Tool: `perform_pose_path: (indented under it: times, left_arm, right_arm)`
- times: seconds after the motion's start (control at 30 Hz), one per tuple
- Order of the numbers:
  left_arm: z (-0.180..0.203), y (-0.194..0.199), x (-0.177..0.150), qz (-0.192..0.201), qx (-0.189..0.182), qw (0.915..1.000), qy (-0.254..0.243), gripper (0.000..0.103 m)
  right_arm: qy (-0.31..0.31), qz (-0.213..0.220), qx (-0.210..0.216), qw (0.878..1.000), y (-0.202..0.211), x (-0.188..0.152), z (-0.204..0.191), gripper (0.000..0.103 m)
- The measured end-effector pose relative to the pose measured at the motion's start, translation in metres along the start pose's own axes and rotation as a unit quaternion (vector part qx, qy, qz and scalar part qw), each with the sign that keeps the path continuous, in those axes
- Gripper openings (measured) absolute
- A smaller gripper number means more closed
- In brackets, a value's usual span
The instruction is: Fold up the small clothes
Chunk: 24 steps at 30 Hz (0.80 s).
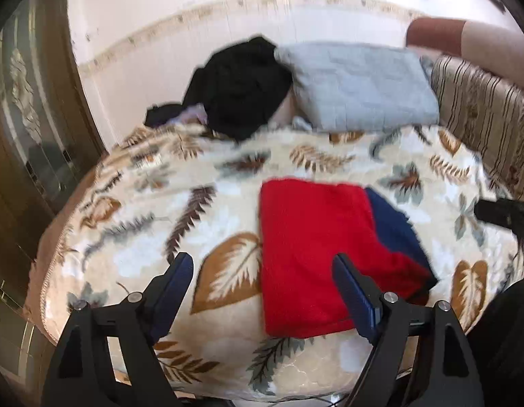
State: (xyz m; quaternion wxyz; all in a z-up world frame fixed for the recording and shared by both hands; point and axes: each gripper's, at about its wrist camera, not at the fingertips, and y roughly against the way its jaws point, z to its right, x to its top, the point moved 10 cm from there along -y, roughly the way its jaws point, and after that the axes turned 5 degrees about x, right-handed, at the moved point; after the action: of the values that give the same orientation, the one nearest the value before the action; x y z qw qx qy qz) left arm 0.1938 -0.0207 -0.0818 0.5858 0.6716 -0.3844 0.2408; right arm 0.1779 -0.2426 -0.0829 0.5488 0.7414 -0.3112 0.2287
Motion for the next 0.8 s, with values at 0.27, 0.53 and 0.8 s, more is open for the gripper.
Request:
perform_pose_path:
  times: [0.27, 0.53, 0.8]
  left_arm:
    - [-0.013, 0.058, 0.020, 0.040, 0.033, 0.9986, 0.006, 0.087]
    - [-0.022, 0.107, 0.033, 0.084, 0.044, 0.9954, 0.013, 0.093]
    - [-0.028, 0.129, 0.046, 0.105, 0.044, 0.9933, 0.021, 0.093]
  right_arm:
    - [0.008, 0.062, -0.009, 0.998, 0.074, -0.013, -0.014, 0.071]
    - [0.016, 0.096, -0.013, 0.995, 0.115, -0.018, -0.024, 0.071]
    - [0.022, 0.115, -0.021, 0.993, 0.134, -0.012, -0.027, 0.071]
